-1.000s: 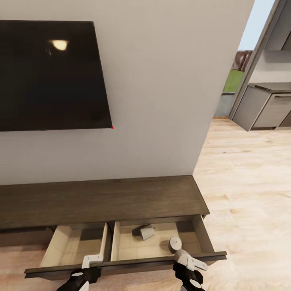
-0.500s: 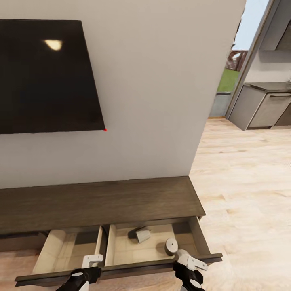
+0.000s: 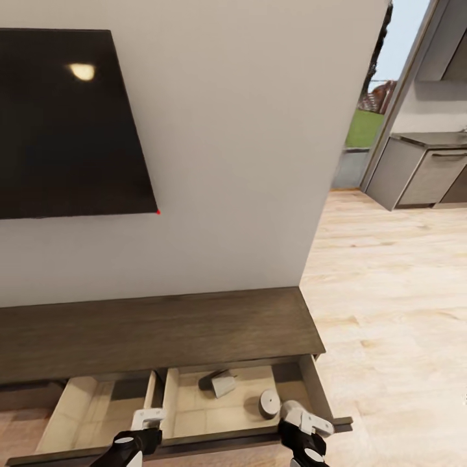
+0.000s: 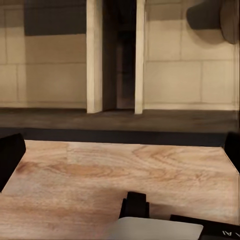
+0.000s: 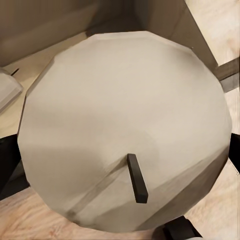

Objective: Place each of the two pumpkins and all three candles from the living room inside a cabinet in the living room (use any cabinet), then make sure every cabinet is closed, and position the cauldron so it is next to a table in the living room.

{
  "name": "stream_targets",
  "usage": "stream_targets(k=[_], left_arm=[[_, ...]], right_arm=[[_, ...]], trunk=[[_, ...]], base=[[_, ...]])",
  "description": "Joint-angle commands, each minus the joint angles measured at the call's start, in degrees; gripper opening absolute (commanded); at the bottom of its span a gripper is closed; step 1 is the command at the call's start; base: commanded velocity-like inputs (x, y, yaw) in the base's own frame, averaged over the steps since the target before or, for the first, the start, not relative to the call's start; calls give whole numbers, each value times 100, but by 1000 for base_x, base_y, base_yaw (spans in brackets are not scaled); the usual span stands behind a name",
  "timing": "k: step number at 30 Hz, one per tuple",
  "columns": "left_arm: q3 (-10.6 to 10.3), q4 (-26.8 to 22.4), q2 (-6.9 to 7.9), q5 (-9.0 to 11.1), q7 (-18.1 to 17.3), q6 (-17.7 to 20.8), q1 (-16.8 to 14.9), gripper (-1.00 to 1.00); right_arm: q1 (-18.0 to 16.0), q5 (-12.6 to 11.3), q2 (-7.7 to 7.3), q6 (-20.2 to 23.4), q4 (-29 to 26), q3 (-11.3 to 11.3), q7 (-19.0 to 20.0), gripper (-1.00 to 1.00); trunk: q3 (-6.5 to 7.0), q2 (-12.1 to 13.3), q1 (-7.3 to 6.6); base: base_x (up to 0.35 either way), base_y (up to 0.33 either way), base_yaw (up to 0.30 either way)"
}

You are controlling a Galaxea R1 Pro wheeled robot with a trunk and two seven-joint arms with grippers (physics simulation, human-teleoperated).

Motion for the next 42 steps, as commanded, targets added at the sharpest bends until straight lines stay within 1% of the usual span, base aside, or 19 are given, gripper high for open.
stream_targets(k=[1,3,7,8,10,14,29,42], left_arm=[[-46,-18,8,38,47,28,-4,100],[-43,-18,6,45,47,-21,-3,100],[-39,-24,5,85,39,-268,-4,100],[-12,-45,7,102,39,-311,-5,100],[5,-61,7,113,38,-338,-5,100],[11,-63,8,119,38,-346,-6,100],[18,-27,12,120,29,-336,-5,100],[-17,-45,18,120,15,-318,-6,100]], right_arm=[[-4,-69,-1,-32,-1,50,-21,-100],[-4,-72,-1,-32,-1,50,-21,-100],[-4,-75,-1,-32,-1,50,-21,-100],[-4,-76,-1,-32,-1,50,-21,-100],[-4,-77,-1,-32,-1,50,-21,-100],[-4,-76,-1,-32,-1,50,-21,-100],[-4,-62,-10,-29,-7,76,-21,-100],[-4,-60,-1,-23,-10,77,-21,-100]], trunk=[[-5,-3,1],[-5,-3,1],[-5,-3,1],[-5,-3,1],[-5,-3,1],[-5,-3,1],[264,598,-328],[264,598,-328]], base=[[77,-152,0],[32,-64,0],[9,-18,0],[2,-4,0],[1,-2,0],[0,0,0],[0,0,0],[11,0,0]])
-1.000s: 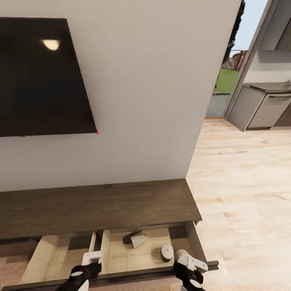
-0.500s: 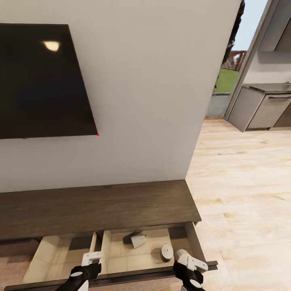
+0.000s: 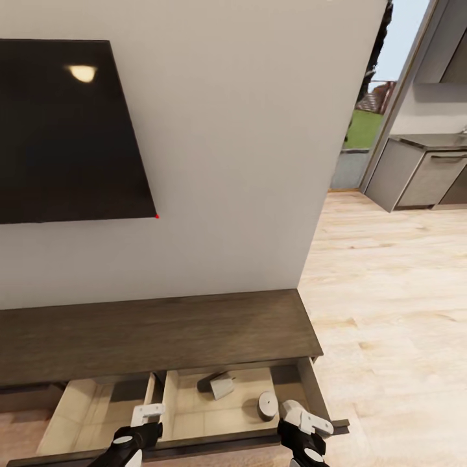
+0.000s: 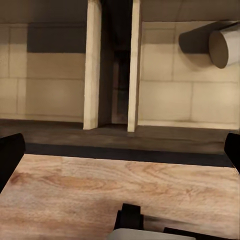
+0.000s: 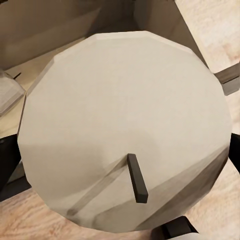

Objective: Place each of the two pumpkins and all three candles from the living room inside a cabinet in the living room (use any cabinet), then make sure every cabinet is closed, and position the cauldron so it is next to a table in the living room.

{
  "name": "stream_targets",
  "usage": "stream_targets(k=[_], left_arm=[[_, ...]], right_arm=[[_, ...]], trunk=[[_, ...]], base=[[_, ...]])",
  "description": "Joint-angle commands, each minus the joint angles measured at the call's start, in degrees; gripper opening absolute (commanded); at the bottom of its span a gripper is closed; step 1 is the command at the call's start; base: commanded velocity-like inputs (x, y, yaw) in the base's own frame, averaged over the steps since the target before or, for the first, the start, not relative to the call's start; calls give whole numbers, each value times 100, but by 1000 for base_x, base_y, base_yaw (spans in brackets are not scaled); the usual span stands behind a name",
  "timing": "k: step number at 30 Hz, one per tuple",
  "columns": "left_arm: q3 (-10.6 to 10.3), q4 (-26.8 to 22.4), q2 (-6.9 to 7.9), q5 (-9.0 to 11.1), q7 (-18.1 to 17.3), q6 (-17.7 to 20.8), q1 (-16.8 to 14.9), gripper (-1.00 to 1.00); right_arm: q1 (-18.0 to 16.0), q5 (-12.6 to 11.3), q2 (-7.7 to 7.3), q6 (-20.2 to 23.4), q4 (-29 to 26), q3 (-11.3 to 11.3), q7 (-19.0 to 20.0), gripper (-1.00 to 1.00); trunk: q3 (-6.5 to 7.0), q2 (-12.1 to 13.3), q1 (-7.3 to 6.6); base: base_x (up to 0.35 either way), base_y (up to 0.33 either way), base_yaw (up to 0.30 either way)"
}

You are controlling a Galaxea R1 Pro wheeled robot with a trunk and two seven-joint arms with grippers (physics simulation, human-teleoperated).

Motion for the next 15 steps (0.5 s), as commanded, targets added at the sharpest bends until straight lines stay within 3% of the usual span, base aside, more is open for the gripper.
stream_targets(k=[1,4,7,10,15], left_arm=[[-29,-40,16,36,40,42,-2,100],[-19,-72,48,42,-73,168,-3,100],[-24,-182,68,36,-313,733,-3,100],[-10,-1100,105,25,-644,2202,-4,100],[23,-2895,207,23,-751,4347,-4,100]], right_arm=[[-5,-70,-1,-35,0,50,-23,-100],[-5,-70,-1,-35,0,50,-23,-100],[-5,-70,-1,-34,-4,50,-23,-100],[-5,-70,-1,-31,-8,50,-23,-100],[-5,-70,-1,-27,-9,54,-23,-100]], trunk=[[-6,-4,1],[-6,-4,1],[-6,-4,1],[-6,-4,1],[-6,-4,1]], base=[[33,0,0],[15,0,0],[4,0,0],[1,0,0],[0,0,0]])
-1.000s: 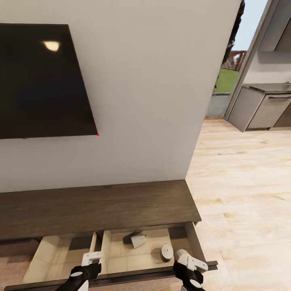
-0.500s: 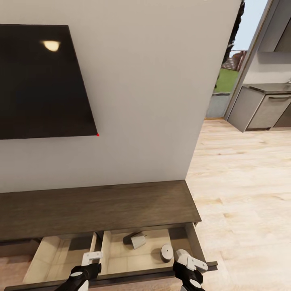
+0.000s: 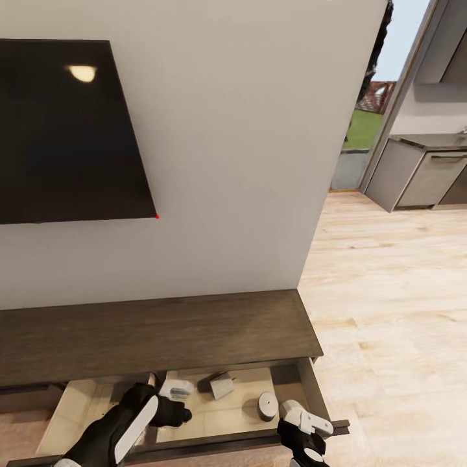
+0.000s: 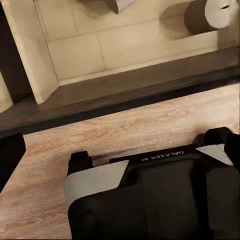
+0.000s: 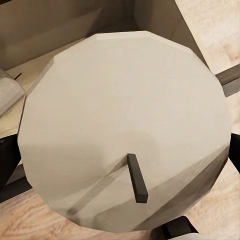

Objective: Place each of the two pumpkins and all three candles from the living room inside a cabinet in the living room (use any cabinet), then make sure every cabinet is closed, and position the cauldron so it is next to a table in the living room.

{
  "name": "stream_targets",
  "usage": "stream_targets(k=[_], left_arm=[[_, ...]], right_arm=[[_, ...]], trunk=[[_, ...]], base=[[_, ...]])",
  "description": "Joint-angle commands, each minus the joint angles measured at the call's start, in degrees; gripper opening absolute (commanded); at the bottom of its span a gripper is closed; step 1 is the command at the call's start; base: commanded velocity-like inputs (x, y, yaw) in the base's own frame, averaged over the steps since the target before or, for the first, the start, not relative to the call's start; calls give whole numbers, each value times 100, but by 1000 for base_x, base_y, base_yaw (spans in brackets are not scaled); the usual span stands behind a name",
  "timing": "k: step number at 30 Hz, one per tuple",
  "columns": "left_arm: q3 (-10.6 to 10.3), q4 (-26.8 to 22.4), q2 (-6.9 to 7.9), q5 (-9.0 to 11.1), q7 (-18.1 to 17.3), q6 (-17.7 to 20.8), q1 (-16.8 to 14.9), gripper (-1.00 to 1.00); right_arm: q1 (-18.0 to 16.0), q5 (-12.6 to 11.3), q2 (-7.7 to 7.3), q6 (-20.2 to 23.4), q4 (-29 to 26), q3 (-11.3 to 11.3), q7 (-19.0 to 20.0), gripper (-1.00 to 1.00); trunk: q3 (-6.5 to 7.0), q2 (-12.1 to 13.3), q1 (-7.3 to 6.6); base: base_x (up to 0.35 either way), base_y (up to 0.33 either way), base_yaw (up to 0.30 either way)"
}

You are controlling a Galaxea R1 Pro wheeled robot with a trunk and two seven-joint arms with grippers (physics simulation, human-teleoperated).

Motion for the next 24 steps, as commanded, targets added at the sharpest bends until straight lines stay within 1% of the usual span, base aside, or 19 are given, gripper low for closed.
stream_targets(k=[1,3,6,7,17,21,24], left_arm=[[-16,-230,34,60,51,256,-3,100],[53,-467,56,74,44,507,-3,100],[177,-610,73,65,43,649,-3,100],[212,-653,107,47,50,682,-3,100],[204,-676,115,62,50,694,-3,100],[208,-685,110,74,44,695,-3,100],[227,-878,125,82,38,699,-3,100]], right_arm=[[-5,-68,-1,-34,0,52,-23,-100],[-5,-66,-1,-31,0,53,-23,-100],[-5,-27,-1,-26,0,54,-23,-100],[-5,-7,-1,-25,3,55,-23,-100],[-5,2,-1,-33,7,55,-23,-100],[-5,48,-1,-15,-12,59,-27,-100],[-5,101,-1,80,-31,69,-51,-100]], trunk=[[-6,-4,1],[-6,-4,1],[-6,-4,1],[-6,-4,1],[-6,-4,1],[-6,-4,1],[-6,-4,1]], base=[[0,0,0],[0,0,0],[0,0,0],[0,0,0],[0,0,0],[0,0,0],[0,0,0]])
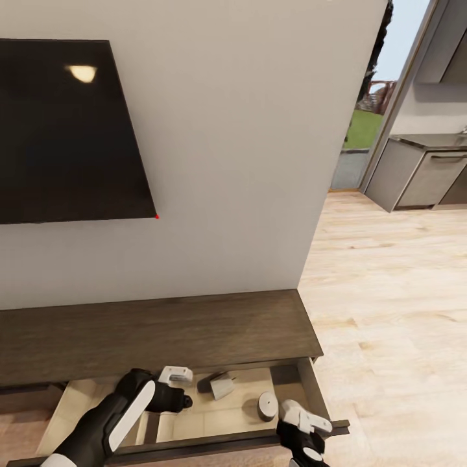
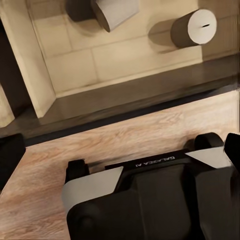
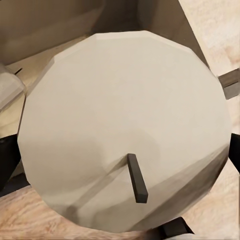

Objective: Place each of the two pumpkins and all three candles from the living room inside a cabinet in the living room (use any cabinet), then make sure every cabinet is closed, and position the cauldron so it is next to a table in the living room.

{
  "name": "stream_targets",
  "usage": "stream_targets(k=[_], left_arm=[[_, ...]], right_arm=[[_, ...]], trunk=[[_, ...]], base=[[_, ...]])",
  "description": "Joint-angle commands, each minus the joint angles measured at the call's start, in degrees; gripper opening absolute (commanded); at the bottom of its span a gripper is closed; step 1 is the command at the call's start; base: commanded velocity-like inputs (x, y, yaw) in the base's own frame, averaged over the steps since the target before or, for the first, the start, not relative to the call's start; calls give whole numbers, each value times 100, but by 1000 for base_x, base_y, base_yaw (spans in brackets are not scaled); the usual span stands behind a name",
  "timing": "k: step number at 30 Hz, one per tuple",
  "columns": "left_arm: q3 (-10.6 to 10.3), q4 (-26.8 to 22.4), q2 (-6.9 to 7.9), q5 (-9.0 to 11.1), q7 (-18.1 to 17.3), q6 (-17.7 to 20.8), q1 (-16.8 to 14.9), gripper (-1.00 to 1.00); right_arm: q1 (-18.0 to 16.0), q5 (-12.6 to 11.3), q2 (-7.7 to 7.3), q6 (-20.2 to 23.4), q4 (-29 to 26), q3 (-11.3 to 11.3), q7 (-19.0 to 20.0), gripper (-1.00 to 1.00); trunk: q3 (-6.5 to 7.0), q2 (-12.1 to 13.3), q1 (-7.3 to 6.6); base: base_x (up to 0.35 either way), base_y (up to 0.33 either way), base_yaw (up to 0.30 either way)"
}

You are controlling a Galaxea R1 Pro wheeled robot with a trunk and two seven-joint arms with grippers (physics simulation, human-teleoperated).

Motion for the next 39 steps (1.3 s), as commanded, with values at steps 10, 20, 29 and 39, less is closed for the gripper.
stream_targets(k=[10,20,29,39], left_arm=[[-15,-113,4,61,59,69,-4,100],[65,-179,28,69,53,81,-4,100],[93,-358,44,70,47,234,3,100],[1,-1146,568,868,39,352,35,100]], right_arm=[[-10,-23,11,682,-47,27,1,-100],[-91,-19,46,1372,-466,34,-25,-100],[-324,-56,104,1938,-813,16,-87,-100],[-943,-128,158,2845,-805,-7,-87,-100]], trunk=[[-77,-165,88],[-257,-566,308],[-419,-927,506],[-598,-1328,725]], base=[[0,0,0],[0,0,0],[0,0,0],[0,0,0]])
